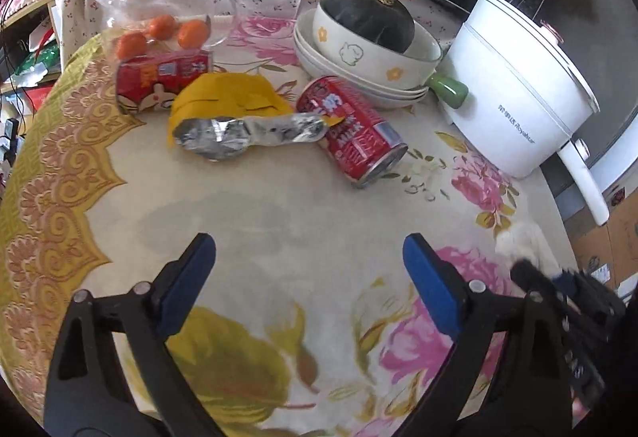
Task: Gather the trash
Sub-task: 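Grasp the white crumpled tissue with the right gripper, then grasp the red milk can with the left gripper and lift it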
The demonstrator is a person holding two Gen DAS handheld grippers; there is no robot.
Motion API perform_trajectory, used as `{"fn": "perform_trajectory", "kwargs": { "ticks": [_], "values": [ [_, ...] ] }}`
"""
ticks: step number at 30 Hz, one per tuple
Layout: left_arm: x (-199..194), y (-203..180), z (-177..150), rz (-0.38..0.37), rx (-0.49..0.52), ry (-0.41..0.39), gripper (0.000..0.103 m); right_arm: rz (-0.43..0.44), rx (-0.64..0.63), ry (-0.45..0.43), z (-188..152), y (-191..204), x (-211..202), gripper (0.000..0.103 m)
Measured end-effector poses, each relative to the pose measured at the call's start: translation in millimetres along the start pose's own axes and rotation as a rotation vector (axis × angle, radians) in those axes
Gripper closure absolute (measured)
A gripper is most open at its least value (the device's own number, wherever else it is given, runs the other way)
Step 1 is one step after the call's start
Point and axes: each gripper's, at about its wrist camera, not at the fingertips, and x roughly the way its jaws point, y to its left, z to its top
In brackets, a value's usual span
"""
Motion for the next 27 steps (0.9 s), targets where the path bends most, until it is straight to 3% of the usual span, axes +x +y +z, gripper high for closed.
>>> {"fn": "perform_trajectory", "kwargs": {
  "ticks": [6, 13, 15, 19, 27],
  "values": [
    [31, -43, 23, 0.040, -0.029, -0.056, 0.012, -0.005, -0.031, -0.004, -12, -21, -15, 0.078],
    [57, -52, 39, 0.132, -0.082, -0.106, 0.017, -0.035, -0.045, 0.028, -31, -42, -16, 0.078],
    [62, -51, 41, 0.140, -0.072, -0.099, 0.028, -0.043, -0.042, 0.030, -33, -46, -17, 0.078],
    [70, -41, 41, 0.096, -0.092, -0.068, 0.041, -0.046, -0.036, 0.030, -35, -50, -19, 0.078],
    [49, -30, 25, -0.005, 0.001, -0.025, 0.042, -0.062, -0.037, 0.041, -36, -44, -28, 0.078]
  ]
}}
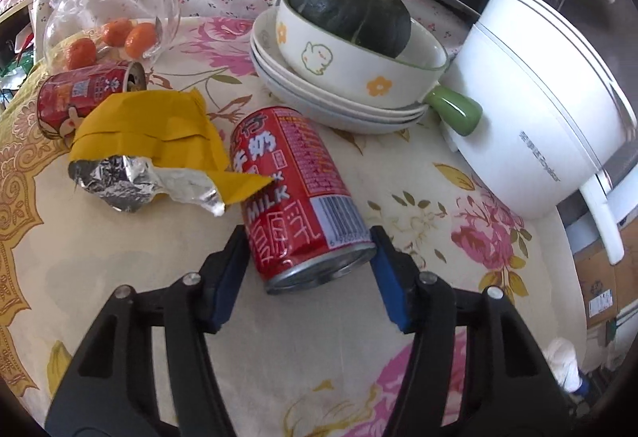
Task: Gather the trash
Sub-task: 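Grasp the red milk can with the left gripper and lift it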
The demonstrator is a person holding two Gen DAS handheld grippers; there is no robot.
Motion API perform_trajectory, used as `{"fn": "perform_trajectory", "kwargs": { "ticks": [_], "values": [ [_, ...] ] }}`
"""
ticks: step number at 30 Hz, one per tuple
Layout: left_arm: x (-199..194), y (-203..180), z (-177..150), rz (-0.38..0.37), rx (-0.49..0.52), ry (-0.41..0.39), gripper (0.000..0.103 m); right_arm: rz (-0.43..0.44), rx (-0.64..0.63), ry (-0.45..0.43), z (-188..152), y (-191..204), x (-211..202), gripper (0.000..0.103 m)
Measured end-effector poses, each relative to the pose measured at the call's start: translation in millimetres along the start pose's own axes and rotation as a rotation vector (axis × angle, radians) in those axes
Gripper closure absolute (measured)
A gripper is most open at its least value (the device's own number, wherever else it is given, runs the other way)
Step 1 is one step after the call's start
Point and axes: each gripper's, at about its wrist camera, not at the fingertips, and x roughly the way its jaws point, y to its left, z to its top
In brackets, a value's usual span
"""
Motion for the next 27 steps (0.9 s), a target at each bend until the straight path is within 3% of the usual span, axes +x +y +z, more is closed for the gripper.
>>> {"fn": "perform_trajectory", "kwargs": {
  "ticks": [11, 27],
  "values": [
    [-72, 14, -34, -0.094, 0.132, 0.061, 0.043, -0.046, 0.028, -0.025, -2, 9, -66, 0.078],
    [-162, 20, -95, -0.219, 0.231, 0.093, 0.047, -0.065, 0.123, -0.004, -68, 12, -139, 0.078]
  ]
}}
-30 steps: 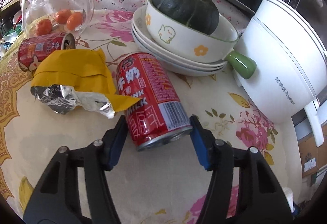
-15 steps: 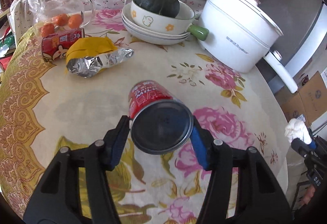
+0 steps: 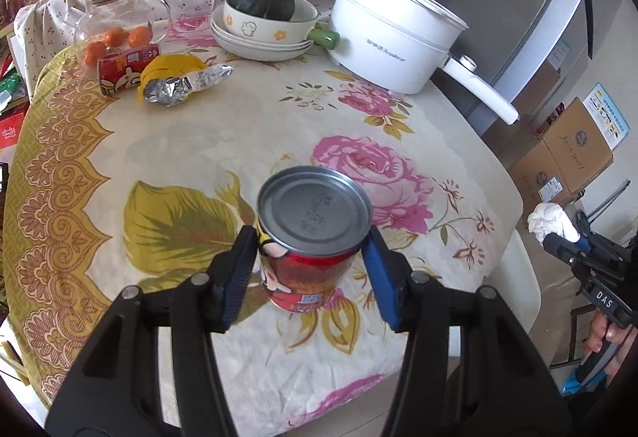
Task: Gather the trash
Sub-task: 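Grasp the red milk can with the left gripper and lift it, then carry the red can and tissue over the white bin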
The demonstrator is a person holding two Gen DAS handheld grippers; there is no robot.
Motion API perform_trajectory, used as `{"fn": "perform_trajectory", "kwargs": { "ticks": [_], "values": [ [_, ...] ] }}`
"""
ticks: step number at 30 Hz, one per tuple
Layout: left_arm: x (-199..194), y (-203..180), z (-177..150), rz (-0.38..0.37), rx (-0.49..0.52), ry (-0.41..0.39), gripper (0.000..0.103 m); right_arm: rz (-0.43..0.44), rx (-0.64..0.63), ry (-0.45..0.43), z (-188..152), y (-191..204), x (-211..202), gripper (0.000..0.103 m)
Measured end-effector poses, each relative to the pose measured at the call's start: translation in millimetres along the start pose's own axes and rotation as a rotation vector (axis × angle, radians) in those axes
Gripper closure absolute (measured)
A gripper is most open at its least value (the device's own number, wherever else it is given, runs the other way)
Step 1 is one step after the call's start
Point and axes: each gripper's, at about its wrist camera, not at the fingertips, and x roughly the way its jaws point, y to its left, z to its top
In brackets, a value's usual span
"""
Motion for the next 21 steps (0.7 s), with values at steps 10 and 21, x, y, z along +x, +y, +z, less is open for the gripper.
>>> {"fn": "perform_trajectory", "kwargs": {
  "ticks": [10, 21],
  "values": [
    [-12, -25, -12, -0.140, 0.035, 0.010, 0.047, -0.014, 0.071, 0.040, -23, -30, -21, 0.078],
    [4, -74, -9, -0.223, 0.121, 0.041, 0.047, -0.043, 0.131, 0.062, -38, -66, -33, 0.078]
  ]
}}
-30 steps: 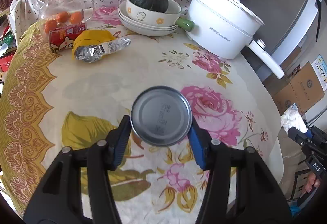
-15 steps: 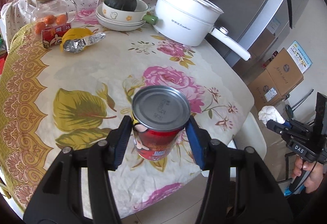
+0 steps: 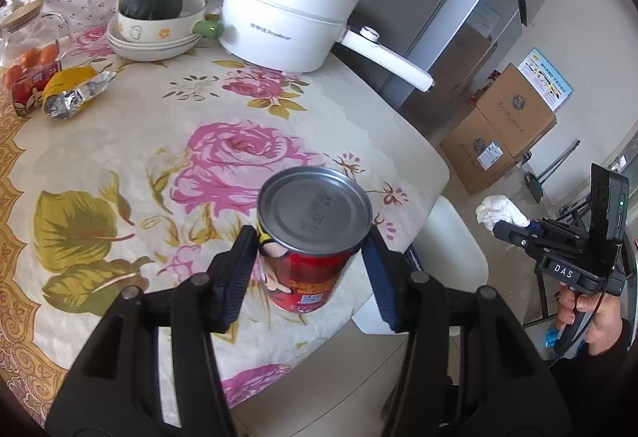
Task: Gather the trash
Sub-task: 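Carry the red can and tissue over the white bin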
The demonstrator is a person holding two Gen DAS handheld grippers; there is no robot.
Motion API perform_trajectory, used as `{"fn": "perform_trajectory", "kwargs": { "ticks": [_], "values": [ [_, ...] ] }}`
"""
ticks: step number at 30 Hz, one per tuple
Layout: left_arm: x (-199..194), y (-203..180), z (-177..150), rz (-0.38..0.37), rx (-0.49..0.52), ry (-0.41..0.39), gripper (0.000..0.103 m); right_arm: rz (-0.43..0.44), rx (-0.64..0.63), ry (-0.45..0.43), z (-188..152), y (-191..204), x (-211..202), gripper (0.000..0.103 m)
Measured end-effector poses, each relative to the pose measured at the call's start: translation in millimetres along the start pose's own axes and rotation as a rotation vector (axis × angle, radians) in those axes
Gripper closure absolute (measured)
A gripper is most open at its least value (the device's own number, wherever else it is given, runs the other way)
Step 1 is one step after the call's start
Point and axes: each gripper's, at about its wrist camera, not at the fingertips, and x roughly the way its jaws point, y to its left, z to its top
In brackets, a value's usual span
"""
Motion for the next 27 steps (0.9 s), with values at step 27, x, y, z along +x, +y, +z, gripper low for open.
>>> {"fn": "perform_trajectory", "kwargs": {
  "ticks": [27],
  "values": [
    [108, -175, -27, -0.210, 0.243, 0.126, 0.047, -0.117, 0.162, 0.092, -58, -109, -10, 0.078]
  ]
}}
